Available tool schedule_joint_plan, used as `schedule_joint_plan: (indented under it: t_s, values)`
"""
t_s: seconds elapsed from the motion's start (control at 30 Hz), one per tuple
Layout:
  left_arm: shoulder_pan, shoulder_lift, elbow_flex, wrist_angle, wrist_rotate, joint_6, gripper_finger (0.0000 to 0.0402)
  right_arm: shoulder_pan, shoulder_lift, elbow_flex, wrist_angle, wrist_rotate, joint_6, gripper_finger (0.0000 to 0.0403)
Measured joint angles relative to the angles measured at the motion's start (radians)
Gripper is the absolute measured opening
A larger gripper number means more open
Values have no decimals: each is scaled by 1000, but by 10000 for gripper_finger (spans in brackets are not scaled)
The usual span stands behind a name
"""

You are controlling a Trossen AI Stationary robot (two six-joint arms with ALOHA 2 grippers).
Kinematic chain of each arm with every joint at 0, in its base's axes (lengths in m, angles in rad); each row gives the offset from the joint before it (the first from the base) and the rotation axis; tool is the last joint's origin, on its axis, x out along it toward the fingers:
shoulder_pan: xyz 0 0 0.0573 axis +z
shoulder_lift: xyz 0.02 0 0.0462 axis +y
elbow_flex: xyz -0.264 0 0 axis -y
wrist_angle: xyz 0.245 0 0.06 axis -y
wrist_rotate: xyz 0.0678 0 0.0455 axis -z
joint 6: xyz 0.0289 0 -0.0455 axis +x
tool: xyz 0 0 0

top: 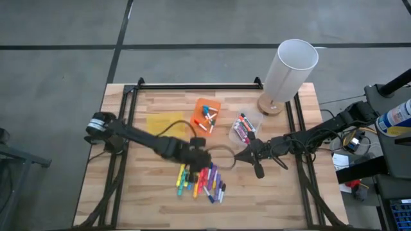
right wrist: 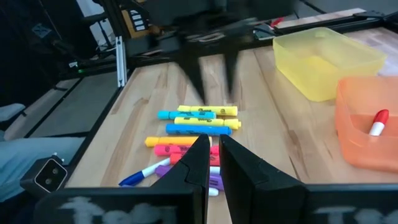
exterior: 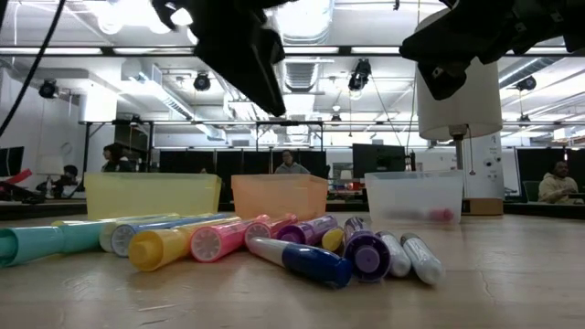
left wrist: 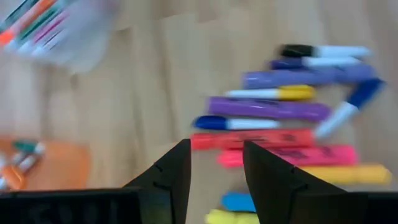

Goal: Pick & Place Markers
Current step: Put the bottom blue pen into the orange bin

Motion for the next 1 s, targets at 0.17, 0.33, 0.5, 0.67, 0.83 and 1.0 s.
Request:
schedule_joint_plan:
  t_s: [0.17, 0.33, 0.5, 0.67, 0.83, 1.0]
  values:
    - [-126, 0, -37, 66, 20, 110, 140, 0, 0, 0, 0, 0, 1, 31]
    - [-219, 8, -71, 177, 40, 112, 140, 0, 0, 0, 1, 0, 3, 31]
    - [-263, 56, -72, 274, 40, 116, 140, 0, 0, 0, 1, 0, 3, 31]
    - [-263, 110, -65, 272, 54, 159, 140, 0, 0, -1, 1, 0, 3, 31]
    - [-256, 132, -63, 297, 60, 197, 140, 0, 0, -1, 1, 0, 2, 31]
    - [-249, 164, -60, 328, 72, 228, 140, 0, 0, -1, 2, 1, -19, 31]
